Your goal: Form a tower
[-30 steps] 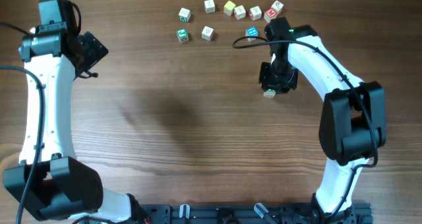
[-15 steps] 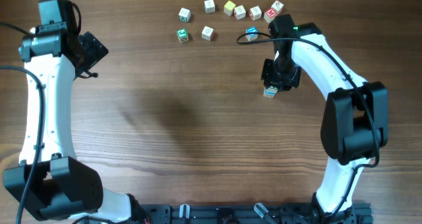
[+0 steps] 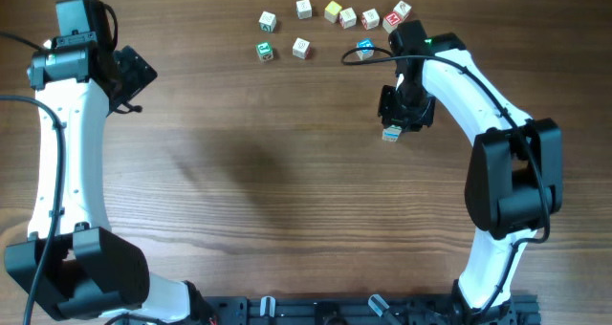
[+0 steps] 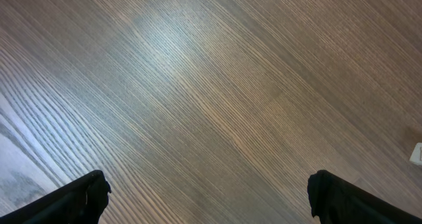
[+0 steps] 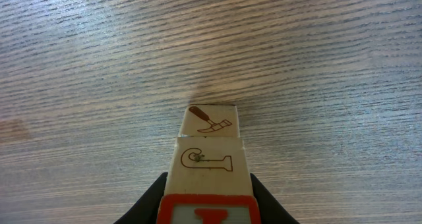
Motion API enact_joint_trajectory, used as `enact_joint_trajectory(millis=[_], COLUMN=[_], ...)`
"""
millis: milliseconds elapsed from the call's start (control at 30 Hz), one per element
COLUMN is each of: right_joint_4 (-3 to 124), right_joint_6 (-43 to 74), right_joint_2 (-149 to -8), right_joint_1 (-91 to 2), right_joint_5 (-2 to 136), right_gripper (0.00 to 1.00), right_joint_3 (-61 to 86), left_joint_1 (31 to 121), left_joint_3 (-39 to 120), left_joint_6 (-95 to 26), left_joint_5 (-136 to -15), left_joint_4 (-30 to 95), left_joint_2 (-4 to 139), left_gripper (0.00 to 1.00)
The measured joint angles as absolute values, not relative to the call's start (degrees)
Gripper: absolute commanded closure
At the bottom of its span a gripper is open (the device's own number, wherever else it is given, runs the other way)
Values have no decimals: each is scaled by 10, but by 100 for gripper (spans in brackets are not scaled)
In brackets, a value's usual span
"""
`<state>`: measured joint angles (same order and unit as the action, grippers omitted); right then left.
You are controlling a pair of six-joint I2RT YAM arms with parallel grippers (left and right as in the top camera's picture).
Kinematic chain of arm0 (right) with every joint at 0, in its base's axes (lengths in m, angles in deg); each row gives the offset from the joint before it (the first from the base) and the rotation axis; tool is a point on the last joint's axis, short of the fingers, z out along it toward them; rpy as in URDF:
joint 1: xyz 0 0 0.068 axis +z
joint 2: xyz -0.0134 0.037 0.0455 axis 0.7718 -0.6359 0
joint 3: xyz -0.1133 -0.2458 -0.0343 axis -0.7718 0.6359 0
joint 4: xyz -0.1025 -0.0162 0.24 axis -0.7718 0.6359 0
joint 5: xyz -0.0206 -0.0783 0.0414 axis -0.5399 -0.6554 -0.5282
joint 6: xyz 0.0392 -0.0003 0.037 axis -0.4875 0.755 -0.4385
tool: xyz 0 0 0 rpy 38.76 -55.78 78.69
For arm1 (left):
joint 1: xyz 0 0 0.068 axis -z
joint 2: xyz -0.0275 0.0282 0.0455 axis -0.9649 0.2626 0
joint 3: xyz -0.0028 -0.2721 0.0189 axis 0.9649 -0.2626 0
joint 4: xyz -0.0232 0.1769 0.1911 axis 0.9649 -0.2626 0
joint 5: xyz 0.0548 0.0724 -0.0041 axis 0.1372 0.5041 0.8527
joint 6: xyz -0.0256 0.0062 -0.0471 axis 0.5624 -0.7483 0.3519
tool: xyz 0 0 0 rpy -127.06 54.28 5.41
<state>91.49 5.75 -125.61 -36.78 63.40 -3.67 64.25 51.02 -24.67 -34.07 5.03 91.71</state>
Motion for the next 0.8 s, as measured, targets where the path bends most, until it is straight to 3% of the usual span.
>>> enact_joint_trajectory(millis=[667, 800], right_joint_4=[918, 918], right_joint_6=[62, 62], right_joint_2=[-1256, -1256], right_joint_1=[-368, -363], right_joint_5=[640, 640], right_gripper=[95, 85], right_joint_3=[-32, -31], left_joint_1=[643, 643], left_joint_3=[510, 510], left_joint_6=[-247, -247], left_joint_5=[-341, -341], left_joint_4=[50, 50], left_joint_2=[917, 917], left_gripper=[0, 0])
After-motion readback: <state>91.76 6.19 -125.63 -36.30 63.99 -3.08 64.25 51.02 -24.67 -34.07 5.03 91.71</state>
